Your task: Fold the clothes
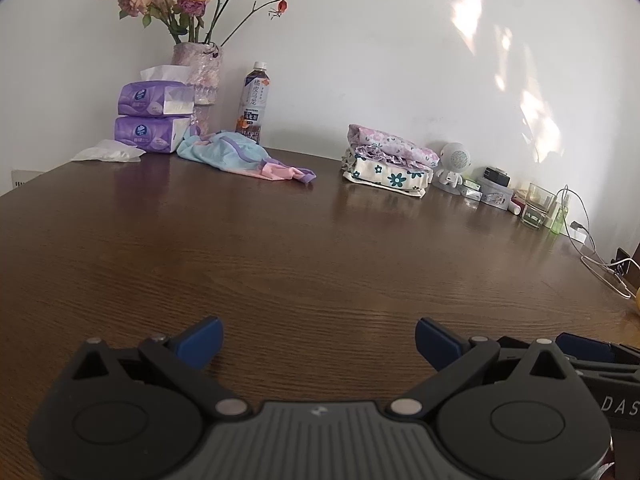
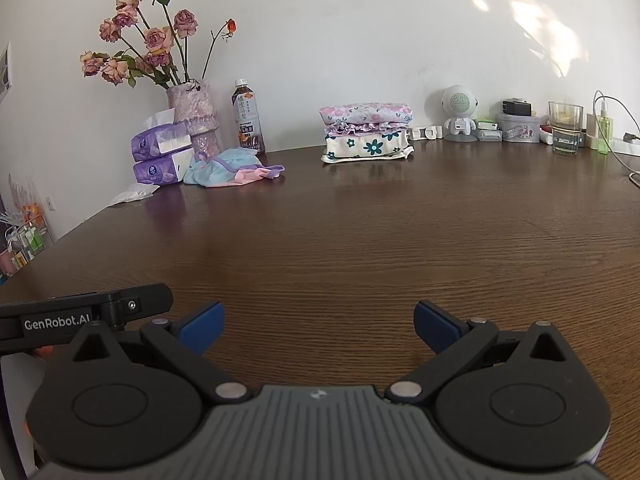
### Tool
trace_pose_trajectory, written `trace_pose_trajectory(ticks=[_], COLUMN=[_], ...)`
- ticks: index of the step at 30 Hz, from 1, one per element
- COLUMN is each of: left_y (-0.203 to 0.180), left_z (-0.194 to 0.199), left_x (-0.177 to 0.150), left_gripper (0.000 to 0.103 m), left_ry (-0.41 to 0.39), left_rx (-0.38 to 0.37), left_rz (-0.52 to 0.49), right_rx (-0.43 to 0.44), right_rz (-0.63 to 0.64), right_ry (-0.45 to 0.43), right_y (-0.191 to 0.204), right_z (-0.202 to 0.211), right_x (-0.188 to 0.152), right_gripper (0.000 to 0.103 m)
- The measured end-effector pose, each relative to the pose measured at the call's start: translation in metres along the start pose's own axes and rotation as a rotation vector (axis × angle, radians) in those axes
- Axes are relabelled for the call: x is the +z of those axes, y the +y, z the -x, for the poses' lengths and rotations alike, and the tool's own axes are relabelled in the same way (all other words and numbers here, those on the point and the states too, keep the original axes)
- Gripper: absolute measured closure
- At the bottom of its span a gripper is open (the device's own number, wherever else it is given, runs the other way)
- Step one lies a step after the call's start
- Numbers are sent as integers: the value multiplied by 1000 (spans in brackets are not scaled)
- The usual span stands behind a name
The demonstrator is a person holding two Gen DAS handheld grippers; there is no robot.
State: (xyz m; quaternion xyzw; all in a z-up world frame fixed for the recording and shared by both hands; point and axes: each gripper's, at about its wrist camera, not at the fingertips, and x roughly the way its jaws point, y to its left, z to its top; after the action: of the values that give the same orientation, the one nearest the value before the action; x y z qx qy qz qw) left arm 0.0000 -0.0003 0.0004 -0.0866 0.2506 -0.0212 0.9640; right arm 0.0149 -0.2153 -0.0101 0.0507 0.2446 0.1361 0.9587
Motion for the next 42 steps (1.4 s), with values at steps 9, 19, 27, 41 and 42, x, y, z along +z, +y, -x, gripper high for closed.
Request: trace_pose_trajectory(ticks=[9,19,27,41,42], left_y=[4,13,13,16,16], left_z=[-6,-7,-4,-2,-2], left_x=[-5,-18,-12,-11,-10], left_gripper=[0,0,0,0,0], left_ry=[6,-5,2,2,2], left_rx=[-9,-19,-13,-11,-10], left_rz=[20,26,40,51,52], right_rx=[4,6,16,36,36], right_rz=[-8,-8,-9,2,2], right_ry=[1,-2,-2,-3,-2], right_y=[0,-1,-2,-3,-3], right_z=[-1,-1,0,2,2], right_x=[-3,-3,-3,-3,-2], right_gripper=[0,0,0,0,0])
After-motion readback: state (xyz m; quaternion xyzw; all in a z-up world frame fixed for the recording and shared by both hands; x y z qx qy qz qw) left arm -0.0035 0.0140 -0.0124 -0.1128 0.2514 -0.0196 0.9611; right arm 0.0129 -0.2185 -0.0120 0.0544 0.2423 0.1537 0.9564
